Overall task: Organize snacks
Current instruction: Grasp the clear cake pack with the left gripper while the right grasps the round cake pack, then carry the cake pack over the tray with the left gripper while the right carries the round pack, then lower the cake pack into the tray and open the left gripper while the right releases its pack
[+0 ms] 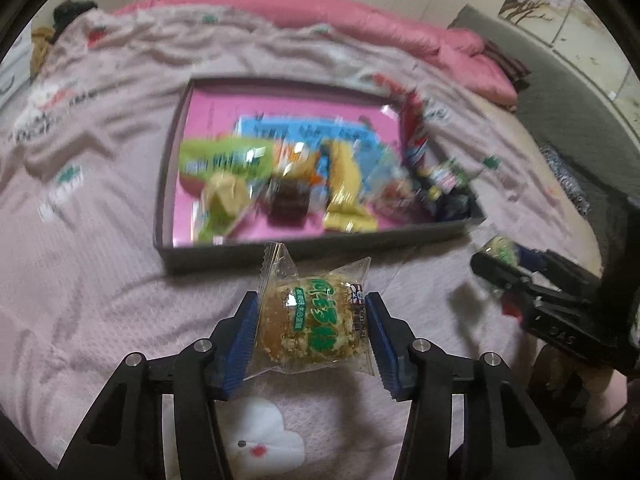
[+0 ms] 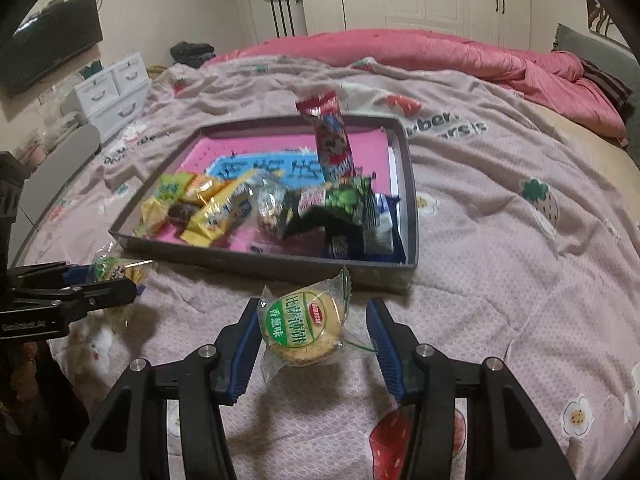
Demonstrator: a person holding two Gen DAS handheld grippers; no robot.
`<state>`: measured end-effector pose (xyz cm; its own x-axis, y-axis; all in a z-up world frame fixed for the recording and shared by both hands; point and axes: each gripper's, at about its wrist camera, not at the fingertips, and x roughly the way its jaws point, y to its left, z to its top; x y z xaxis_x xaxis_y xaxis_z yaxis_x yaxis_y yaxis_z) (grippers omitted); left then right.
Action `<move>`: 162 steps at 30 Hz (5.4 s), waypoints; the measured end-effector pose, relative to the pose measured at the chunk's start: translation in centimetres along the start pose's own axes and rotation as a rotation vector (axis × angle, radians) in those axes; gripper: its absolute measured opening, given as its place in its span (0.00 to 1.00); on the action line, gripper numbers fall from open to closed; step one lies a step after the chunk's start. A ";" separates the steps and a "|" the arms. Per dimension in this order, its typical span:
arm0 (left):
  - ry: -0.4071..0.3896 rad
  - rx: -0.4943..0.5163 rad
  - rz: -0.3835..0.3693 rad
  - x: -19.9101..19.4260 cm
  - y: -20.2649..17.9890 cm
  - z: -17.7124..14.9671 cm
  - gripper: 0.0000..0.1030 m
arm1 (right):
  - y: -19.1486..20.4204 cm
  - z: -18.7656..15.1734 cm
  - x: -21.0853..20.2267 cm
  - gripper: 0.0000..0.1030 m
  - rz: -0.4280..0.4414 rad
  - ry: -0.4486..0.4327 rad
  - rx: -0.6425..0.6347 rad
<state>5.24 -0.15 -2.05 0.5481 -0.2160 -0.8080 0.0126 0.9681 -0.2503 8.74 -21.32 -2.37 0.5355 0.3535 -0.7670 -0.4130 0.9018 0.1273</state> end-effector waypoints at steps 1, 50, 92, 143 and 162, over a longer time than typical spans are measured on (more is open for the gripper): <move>-0.017 0.007 -0.001 -0.4 -0.1 0.2 0.53 | 0.0 0.1 -0.1 0.51 0.004 -0.011 -0.001; -0.134 -0.018 0.121 1.5 2.5 6.1 0.51 | 2.6 5.2 1.6 0.51 0.089 -0.198 -0.096; -0.119 0.007 0.130 3.6 2.8 6.8 0.51 | 4.8 6.5 7.6 0.52 0.124 -0.107 -0.168; -0.104 0.039 0.109 3.7 2.0 6.7 0.51 | 4.5 6.2 6.9 0.63 0.074 -0.124 -0.184; -0.099 0.047 0.108 3.8 1.6 6.6 0.57 | 4.4 6.3 6.3 0.64 0.044 -0.137 -0.195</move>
<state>12.80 1.46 -2.00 0.6283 -0.0994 -0.7716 -0.0125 0.9904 -0.1378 14.94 -13.59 -2.72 0.6029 0.4342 -0.6693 -0.5659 0.8241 0.0248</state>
